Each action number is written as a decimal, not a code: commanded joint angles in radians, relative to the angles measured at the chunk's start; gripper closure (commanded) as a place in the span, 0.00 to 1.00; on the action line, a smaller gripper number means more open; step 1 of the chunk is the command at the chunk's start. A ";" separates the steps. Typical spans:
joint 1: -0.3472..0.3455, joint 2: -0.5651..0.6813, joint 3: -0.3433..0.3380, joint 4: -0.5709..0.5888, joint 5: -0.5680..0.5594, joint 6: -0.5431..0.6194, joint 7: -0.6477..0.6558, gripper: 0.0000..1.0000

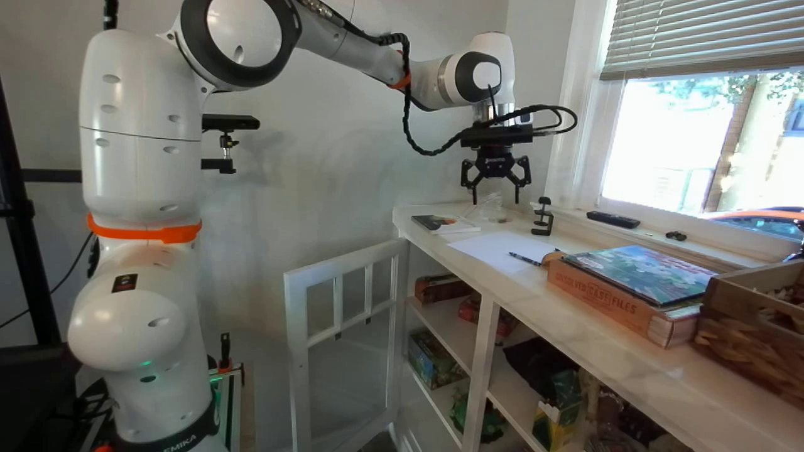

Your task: Draw some things on the paper with the crayon

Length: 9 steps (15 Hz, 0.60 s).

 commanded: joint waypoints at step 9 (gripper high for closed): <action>-0.002 -0.098 -0.015 -0.121 0.097 0.124 0.388 0.00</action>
